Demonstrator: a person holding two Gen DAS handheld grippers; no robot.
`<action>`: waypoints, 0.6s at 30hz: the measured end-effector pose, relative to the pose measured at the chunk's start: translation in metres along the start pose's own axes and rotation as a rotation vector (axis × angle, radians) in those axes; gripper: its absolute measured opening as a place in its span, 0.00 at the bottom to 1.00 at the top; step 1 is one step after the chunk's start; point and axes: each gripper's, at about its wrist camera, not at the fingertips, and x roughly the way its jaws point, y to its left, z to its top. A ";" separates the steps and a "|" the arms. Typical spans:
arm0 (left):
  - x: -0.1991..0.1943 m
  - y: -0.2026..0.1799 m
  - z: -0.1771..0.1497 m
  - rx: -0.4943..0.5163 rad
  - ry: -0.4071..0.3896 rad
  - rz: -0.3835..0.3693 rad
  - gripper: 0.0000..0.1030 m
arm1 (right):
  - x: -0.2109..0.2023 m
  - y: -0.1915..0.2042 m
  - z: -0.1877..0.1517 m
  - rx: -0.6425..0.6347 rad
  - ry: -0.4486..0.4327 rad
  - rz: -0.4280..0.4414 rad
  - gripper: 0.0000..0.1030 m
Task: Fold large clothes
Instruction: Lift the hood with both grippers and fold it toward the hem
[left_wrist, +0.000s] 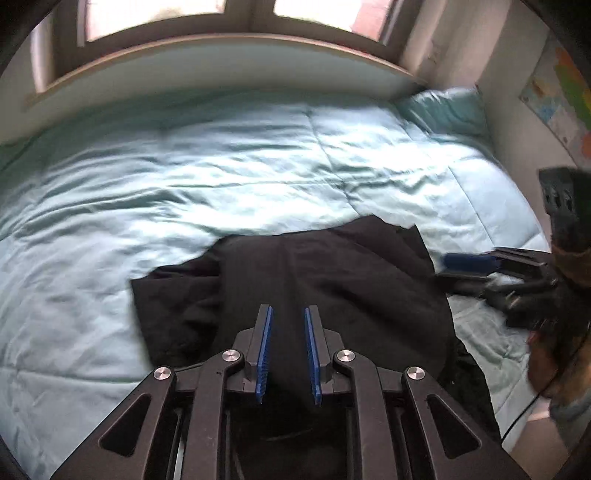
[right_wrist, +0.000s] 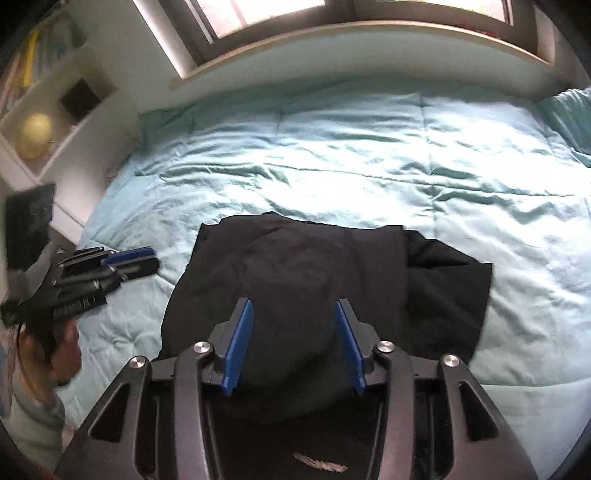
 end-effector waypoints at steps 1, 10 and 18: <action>0.017 -0.003 -0.004 -0.008 0.040 -0.004 0.17 | 0.017 0.002 -0.003 0.002 0.034 -0.007 0.47; 0.140 0.014 -0.111 -0.232 0.323 -0.077 0.17 | 0.135 -0.049 -0.119 0.189 0.312 0.004 0.46; 0.087 0.013 -0.112 -0.223 0.182 -0.113 0.17 | 0.069 -0.060 -0.107 0.212 0.170 0.059 0.46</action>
